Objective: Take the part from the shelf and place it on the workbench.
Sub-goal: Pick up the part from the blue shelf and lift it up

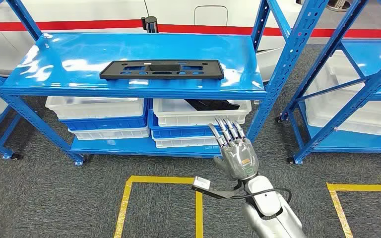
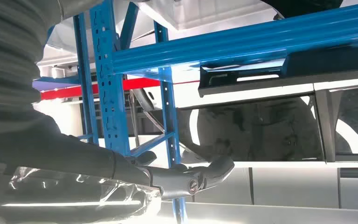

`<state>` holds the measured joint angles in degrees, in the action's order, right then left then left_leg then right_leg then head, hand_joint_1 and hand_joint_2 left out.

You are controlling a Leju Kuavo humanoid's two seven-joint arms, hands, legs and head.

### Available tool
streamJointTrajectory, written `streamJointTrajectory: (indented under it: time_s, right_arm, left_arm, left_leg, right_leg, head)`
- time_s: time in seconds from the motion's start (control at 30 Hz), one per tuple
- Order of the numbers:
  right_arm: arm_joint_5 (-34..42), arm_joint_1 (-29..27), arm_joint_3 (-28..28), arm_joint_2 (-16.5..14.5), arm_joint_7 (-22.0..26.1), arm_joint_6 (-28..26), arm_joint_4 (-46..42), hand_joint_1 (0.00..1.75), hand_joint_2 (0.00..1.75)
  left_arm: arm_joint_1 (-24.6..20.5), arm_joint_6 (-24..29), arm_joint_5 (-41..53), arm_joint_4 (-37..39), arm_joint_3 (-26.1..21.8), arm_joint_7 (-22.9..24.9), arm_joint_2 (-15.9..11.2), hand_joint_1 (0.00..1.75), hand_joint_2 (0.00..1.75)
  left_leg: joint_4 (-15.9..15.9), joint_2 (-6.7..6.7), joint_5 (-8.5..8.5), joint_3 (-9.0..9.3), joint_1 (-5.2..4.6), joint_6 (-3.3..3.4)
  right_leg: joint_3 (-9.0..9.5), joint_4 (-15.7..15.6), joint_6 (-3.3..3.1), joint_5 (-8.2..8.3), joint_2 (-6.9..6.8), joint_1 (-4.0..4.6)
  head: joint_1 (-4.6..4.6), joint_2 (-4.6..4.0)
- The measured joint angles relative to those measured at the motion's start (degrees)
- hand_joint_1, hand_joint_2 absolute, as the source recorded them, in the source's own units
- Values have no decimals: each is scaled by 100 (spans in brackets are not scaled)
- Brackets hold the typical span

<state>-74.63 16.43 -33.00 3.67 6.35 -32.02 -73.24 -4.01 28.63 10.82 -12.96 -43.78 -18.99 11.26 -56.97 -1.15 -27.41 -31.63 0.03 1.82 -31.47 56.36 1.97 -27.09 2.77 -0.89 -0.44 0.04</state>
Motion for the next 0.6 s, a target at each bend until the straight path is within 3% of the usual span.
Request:
streamJointTrajectory:
  time_s: [0.6]
  right_arm:
    - [25,8,-9,42,1,111,21,0,175]
  left_arm:
    - [1,-297,157,0,99,24,-44,0,0]
  left_leg:
    - [-16,-3,-9,-6,-29,14]
  right_leg:
    - [-1,-4,3,0,0,-48]
  head:
    - [-2,0]
